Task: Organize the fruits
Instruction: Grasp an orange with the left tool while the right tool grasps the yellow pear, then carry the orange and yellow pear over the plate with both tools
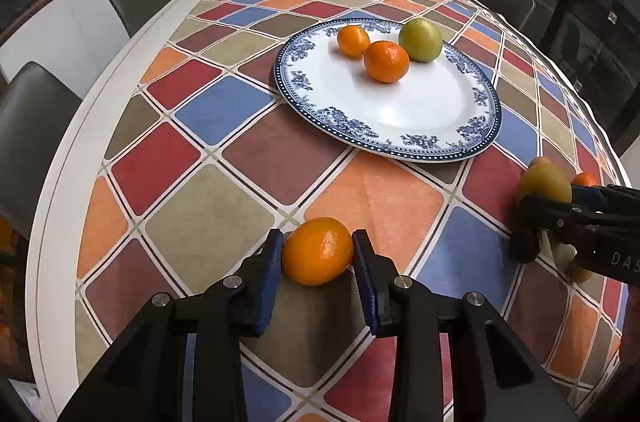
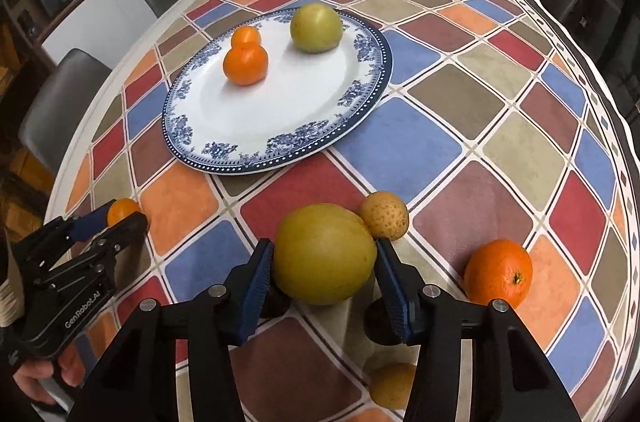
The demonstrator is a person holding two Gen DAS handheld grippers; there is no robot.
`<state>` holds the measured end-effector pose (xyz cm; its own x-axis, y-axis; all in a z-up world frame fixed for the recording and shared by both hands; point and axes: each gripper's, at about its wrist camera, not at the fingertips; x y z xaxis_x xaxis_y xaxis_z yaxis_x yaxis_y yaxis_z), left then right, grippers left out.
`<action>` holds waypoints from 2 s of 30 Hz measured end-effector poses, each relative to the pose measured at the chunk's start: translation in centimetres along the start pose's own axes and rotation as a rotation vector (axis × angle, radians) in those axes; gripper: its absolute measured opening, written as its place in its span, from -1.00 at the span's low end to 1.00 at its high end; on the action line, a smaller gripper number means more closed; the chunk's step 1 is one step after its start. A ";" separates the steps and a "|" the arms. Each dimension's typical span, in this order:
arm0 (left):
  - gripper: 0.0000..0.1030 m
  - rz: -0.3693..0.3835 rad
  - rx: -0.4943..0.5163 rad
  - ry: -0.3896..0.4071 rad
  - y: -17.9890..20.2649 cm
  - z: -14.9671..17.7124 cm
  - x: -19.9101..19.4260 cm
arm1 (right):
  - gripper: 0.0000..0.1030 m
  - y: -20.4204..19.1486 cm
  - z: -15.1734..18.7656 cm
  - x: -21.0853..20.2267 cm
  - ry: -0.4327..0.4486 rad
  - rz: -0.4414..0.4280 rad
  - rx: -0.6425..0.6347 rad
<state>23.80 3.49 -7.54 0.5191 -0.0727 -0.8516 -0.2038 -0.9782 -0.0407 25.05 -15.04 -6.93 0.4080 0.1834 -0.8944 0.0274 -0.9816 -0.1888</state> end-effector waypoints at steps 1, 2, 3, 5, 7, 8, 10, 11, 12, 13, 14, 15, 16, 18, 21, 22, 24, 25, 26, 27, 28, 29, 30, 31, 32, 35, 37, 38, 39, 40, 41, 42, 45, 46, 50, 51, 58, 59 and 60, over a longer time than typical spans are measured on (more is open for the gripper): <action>-0.33 -0.001 0.001 0.002 0.0 0.0 -0.1 | 0.00 0.0 0.0 0.0 0.003 0.001 -0.002; -0.33 -0.005 0.004 0.006 0.2 0.1 -0.4 | 0.00 0.0 0.1 -0.1 0.006 0.001 -0.004; -0.33 -0.010 0.007 0.011 0.3 0.1 -0.6 | 0.00 0.1 0.1 -0.2 0.009 -0.001 -0.005; -0.33 -0.010 0.010 0.023 0.5 0.2 -1.2 | 0.00 0.2 0.2 -0.3 0.013 -0.014 -0.005; -0.33 -0.004 0.011 0.033 0.7 0.3 -1.8 | 0.00 0.3 0.3 -0.5 0.015 -0.033 -0.001; -0.33 -0.001 0.011 0.037 0.8 0.3 -2.0 | 0.00 0.4 0.4 -0.6 0.017 -0.042 0.000; -0.33 0.005 0.011 0.044 1.1 0.5 -2.6 | 0.00 0.4 0.5 -1.0 0.032 -0.056 -0.007; -0.33 0.009 0.011 0.048 1.2 0.5 -2.8 | 0.00 0.4 0.5 -1.3 0.040 -0.061 -0.012; -0.33 0.011 0.012 0.051 1.3 0.5 -3.0 | 0.00 0.4 0.6 -1.6 0.049 -0.067 -0.015; -0.33 0.012 0.012 0.056 1.4 0.5 -3.3 | 0.00 0.3 0.6 -1.9 0.059 -0.071 -0.019; -0.33 0.014 0.014 0.063 1.6 0.5 -3.6 | 0.00 0.3 0.6 -2.2 0.069 -0.073 -0.024; -0.33 0.015 0.016 0.068 1.7 0.4 -3.9 | 0.00 0.3 0.5 -2.5 0.077 -0.075 -0.027; -0.33 0.016 0.017 0.075 1.8 0.4 -4.3 | 0.00 0.3 0.5 -2.9 0.088 -0.078 -0.032; -0.33 0.021 0.022 0.093 2.1 0.3 -5.1 | 0.00 0.2 0.5 -3.6 0.106 -0.085 -0.040; -0.33 0.022 0.032 0.125 2.5 0.0 -6.4 | 0.00 0.0 0.5 -4.8 0.131 -0.109 -0.050; -0.33 0.023 0.035 0.132 2.6 -0.1 -6.8 | 0.00 0.0 0.5 -5.2 0.140 -0.117 -0.054; -0.33 0.023 0.040 0.152 2.8 -0.4 -7.7 | 0.00 0.0 0.5 -6.0 0.156 -0.129 -0.060; -0.33 0.023 0.042 0.158 2.9 -0.5 -7.9 | 0.00 0.0 0.5 -6.4 0.165 -0.136 -0.064; -0.33 0.024 0.046 0.167 3.0 -0.7 -8.3 | 0.00 -0.1 0.4 -6.7 0.172 -0.141 -0.068; -0.33 0.024 0.049 0.175 3.1 -0.8 -8.6 | 0.00 -0.2 0.4 -7.1 0.181 -0.149 -0.073; -0.33 0.023 0.054 0.184 3.2 -1.0 -9.0 | 0.00 -0.2 0.4 -7.4 0.187 -0.153 -0.077; -0.33 0.022 0.057 0.189 3.3 -1.1 -9.2 | 0.00 -0.3 0.3 -7.7 0.194 -0.157 -0.081; -0.33 0.021 0.060 0.194 3.4 -1.3 -9.4 | 0.00 -0.3 0.2 -8.0 0.199 -0.161 -0.086; -0.33 0.020 0.063 0.200 3.4 -1.5 -9.6 | 0.00 -0.3 0.2 -8.3 0.203 -0.164 -0.094; -0.33 0.018 0.066 0.205 3.5 -1.7 -9.8 | 0.00 -0.4 0.0 -8.4 0.207 -0.166 -0.099; -0.33 0.018 0.073 0.220 3.7 -2.3 -10.1 | 0.00 -0.4 -0.5 -8.9 0.217 -0.170 -0.113; -0.33 0.016 0.078 0.226 3.8 -2.7 -10.2 | 0.00 -0.4 -1.0 -9.2 0.222 -0.174 -0.121; -0.33 0.016 0.081 0.229 3.8 -3.0 -10.3 | 0.00 -0.4 -1.3 -9.3 0.224 -0.175 -0.125; -0.33 0.014 0.083 0.232 3.8 -3.3 -10.3 | 0.00 -0.4 -1.5 -9.4 0.228 -0.175 -0.128; -0.33 0.013 0.085 0.236 3.7 -3.5 -10.4 | 0.00 -0.5 -1.8 -9.5 0.232 -0.174 -0.136; -0.33 0.012 0.086 0.238 3.7 -3.6 -10.4 | 0.00 -0.6 -2.0 -9.6 0.236 -0.173 -0.144; -0.33 0.009 0.088 0.241 3.7 -3.9 -10.4 | 0.00 -0.6 -2.3 -9.7 0.240 -0.172 -0.152; -0.33 0.005 0.094 0.251 3.5 -4.8 -10.4 | 0.00 -0.9 -3.2 -9.8 0.248 -0.169 -0.175; -0.33 0.006 0.096 0.254 3.3 -5.2 -10.3 | 0.00 -1.0 -3.5 -9.8 0.249 -0.168 -0.178; -0.33 0.005 0.100 0.258 2.8 -6.5 -9.7 | 0.00 -1.4 -5.0 -9.5 0.254 -0.165 -0.200; -0.33 0.003 0.100 0.258 2.7 -6.8 -9.5 | 0.00 -1.5 -5.3 -9.5 0.255 -0.164 -0.206; -0.33 -0.001 0.118 0.248 1.6 -9.0 -7.2 | 0.00 -2.5 -7.9 -7.9 0.244 -0.150 -0.245; -0.33 0.000 0.121 0.246 1.4 -9.3 -6.7 | 0.00 -2.6 -8.2 -7.5 0.241 -0.147 -0.249; -0.33 -0.002 0.125 0.242 1.3 -9.6 -6.2 | 0.00 -2.7 -8.5 -7.2 0.237 -0.146 -0.253</action>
<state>28.32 0.84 2.75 0.6997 -0.1302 -0.7025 -0.2960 -0.9477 -0.1191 29.77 -14.20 3.49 0.5821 0.3345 -0.7412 0.3138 -0.9333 -0.1747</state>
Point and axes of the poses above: each gripper's, at about its wrist camera, not at the fingertips, and x roughly the way its jaws point, y to its right, z to its underside, and after that the axes turned 6 degrees about x, right-handed
